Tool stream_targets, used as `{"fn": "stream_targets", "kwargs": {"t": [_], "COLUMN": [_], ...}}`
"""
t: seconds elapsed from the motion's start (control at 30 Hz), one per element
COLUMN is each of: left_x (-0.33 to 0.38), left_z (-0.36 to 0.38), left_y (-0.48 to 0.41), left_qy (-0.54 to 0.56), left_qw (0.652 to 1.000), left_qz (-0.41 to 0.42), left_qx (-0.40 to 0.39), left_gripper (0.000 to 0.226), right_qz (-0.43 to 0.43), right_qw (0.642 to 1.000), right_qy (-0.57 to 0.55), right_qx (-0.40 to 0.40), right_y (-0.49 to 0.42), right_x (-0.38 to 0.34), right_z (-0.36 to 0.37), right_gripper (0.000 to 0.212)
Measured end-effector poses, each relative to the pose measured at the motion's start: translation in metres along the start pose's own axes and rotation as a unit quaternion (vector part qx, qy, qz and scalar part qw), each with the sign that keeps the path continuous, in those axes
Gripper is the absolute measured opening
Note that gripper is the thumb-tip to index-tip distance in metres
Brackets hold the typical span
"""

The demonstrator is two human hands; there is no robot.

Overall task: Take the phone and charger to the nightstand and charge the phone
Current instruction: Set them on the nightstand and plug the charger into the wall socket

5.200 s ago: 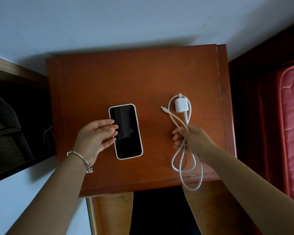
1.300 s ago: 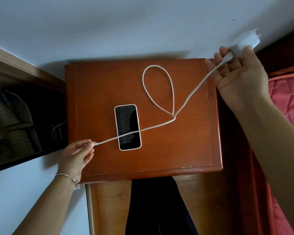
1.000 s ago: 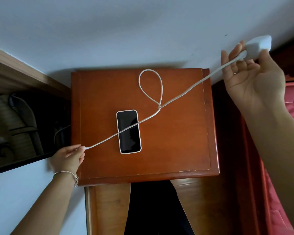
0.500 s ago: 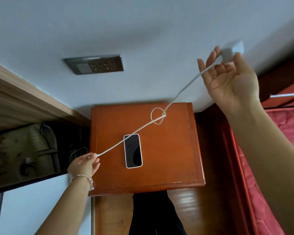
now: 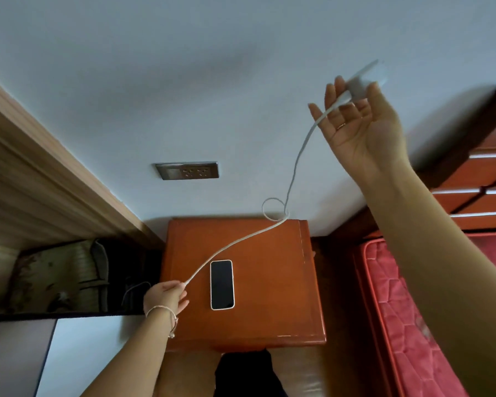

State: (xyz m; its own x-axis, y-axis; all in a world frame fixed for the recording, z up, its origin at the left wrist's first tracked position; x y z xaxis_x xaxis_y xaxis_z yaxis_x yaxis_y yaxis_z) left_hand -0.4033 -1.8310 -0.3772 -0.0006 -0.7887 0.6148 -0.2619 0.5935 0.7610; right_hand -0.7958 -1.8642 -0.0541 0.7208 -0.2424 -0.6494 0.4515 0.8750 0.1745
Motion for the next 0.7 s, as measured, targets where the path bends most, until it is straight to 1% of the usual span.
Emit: {"fn": "stream_targets", "kwargs": {"t": [0.1,0.2,0.27,0.33,0.4,0.53,0.57,0.63,0.7], "left_x": [0.014,0.036,0.053,0.074,0.095,0.128,0.134,0.145,0.152], "left_z": [0.02,0.04,0.055,0.071,0.085,0.107,0.111,0.12,0.13], "left_y": [0.02,0.038,0.051,0.067,0.082,0.099,0.101,0.107,0.114], "left_qy": [0.007,0.038,0.057,0.05,0.039,0.029,0.015,-0.052,-0.136], "left_qw": [1.0,0.997,0.991,0.981,0.971,0.959,0.955,0.941,0.913], "left_qz": [0.014,0.03,0.044,0.078,0.114,0.155,0.172,0.23,0.294], "left_qx": [-0.022,-0.063,-0.114,-0.17,-0.207,-0.236,-0.24,-0.245,-0.249], "left_gripper": [0.018,0.014,0.011,0.01,0.011,0.016,0.019,0.029,0.039], "right_qz": [0.021,0.034,0.043,0.052,0.059,0.066,0.066,0.064,0.063], "right_qw": [1.0,0.999,0.999,0.999,0.998,0.997,0.997,0.996,0.996], "right_qy": [0.009,-0.009,-0.012,-0.003,0.005,0.015,0.021,0.031,0.038], "right_qx": [-0.004,-0.007,-0.009,-0.014,-0.021,-0.038,-0.042,-0.047,-0.052], "right_y": [0.006,0.009,0.01,0.012,0.015,0.02,0.021,0.024,0.026], "right_x": [0.018,0.029,0.034,0.038,0.04,0.039,0.038,0.034,0.029], "right_z": [0.007,0.009,0.012,0.017,0.025,0.038,0.041,0.046,0.052], "right_gripper": [0.031,0.031,0.031,0.031,0.032,0.03,0.029,0.027,0.026]}}
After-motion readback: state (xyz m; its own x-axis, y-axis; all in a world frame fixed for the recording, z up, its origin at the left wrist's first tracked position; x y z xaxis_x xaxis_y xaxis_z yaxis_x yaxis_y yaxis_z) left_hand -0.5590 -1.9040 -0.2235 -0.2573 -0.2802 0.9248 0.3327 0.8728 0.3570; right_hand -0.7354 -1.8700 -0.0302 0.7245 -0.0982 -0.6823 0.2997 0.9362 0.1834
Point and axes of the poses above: each hand's wrist, its own y-axis away from the middle knuckle, its own z-axis out of the palm, x = y × z, the point moved 9 cm from there along -y, towards the middle knuckle, and after that the axes turned 8 degrees about y, right-handed, at the moved point
